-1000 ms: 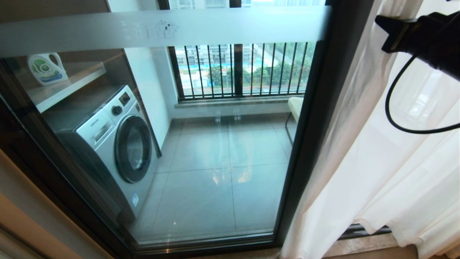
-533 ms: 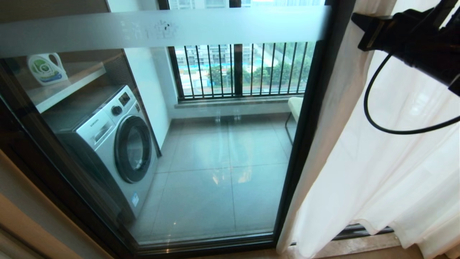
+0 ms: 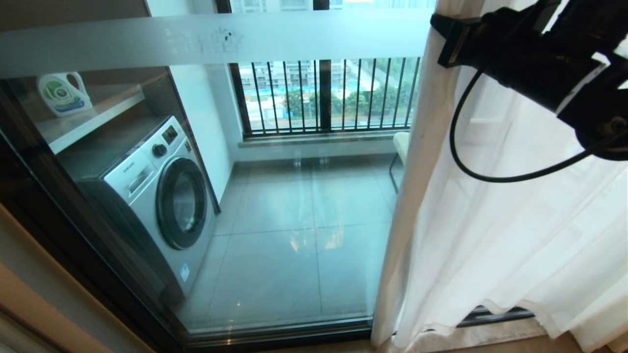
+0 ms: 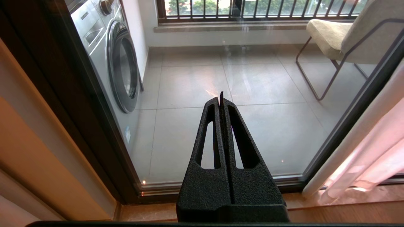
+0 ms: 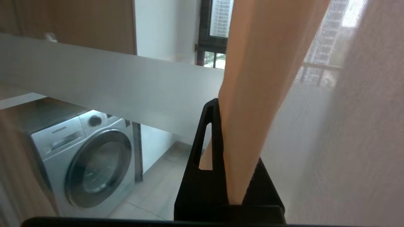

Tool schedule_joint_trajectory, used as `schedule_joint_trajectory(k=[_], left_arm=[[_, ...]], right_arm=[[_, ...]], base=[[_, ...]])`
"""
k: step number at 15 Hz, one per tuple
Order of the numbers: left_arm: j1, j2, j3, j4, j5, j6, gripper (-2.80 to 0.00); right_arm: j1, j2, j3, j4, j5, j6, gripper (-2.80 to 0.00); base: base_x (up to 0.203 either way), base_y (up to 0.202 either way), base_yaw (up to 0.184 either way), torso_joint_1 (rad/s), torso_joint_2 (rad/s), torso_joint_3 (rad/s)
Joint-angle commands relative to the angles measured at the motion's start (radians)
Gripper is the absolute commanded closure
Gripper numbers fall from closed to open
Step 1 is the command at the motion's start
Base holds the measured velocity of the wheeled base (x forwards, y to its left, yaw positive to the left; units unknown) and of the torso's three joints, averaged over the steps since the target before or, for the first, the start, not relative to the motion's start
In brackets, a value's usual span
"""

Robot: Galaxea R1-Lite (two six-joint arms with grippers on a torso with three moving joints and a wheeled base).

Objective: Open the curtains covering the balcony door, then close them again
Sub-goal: Close the inner curtains on both sides

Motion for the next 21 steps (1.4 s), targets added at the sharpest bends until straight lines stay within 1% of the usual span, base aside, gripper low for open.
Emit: schedule_joint_trajectory(k=[1, 5, 9, 11, 14, 18, 21], left_arm=[[0.000, 0.000, 0.000, 0.000, 0.000, 0.000, 0.00], [0.000, 0.000, 0.000, 0.000, 0.000, 0.000, 0.00], [0.000, 0.000, 0.000, 0.000, 0.000, 0.000, 0.00], [0.000, 0.000, 0.000, 0.000, 0.000, 0.000, 0.00], [0.000, 0.000, 0.000, 0.000, 0.000, 0.000, 0.00], [0.000, 0.000, 0.000, 0.000, 0.000, 0.000, 0.00], [0.000, 0.000, 0.000, 0.000, 0.000, 0.000, 0.00]], right_arm=[[0.050, 0.063, -0.062, -0.008, -0.001, -0.002, 0.00], [0.136, 0.139, -0.137, -0.017, -0.070, -0.027, 0.00], [0.195, 0.212, -0.248, -0.022, -0.082, -0.033, 0.00], [0.216, 0.250, -0.302, -0.023, -0.089, -0.057, 0.00], [0.250, 0.298, -0.367, -0.029, -0.140, -0.067, 0.00], [0.294, 0.327, -0.377, -0.065, -0.146, -0.068, 0.00], [0.312, 0.358, -0.426, -0.076, -0.146, -0.067, 0.00]], base=[[0.000, 0.000, 0.000, 0.000, 0.00, 0.000], [0.000, 0.000, 0.000, 0.000, 0.00, 0.000], [0.000, 0.000, 0.000, 0.000, 0.00, 0.000], [0.000, 0.000, 0.000, 0.000, 0.00, 0.000], [0.000, 0.000, 0.000, 0.000, 0.00, 0.000], [0.000, 0.000, 0.000, 0.000, 0.00, 0.000], [0.000, 0.000, 0.000, 0.000, 0.00, 0.000]])
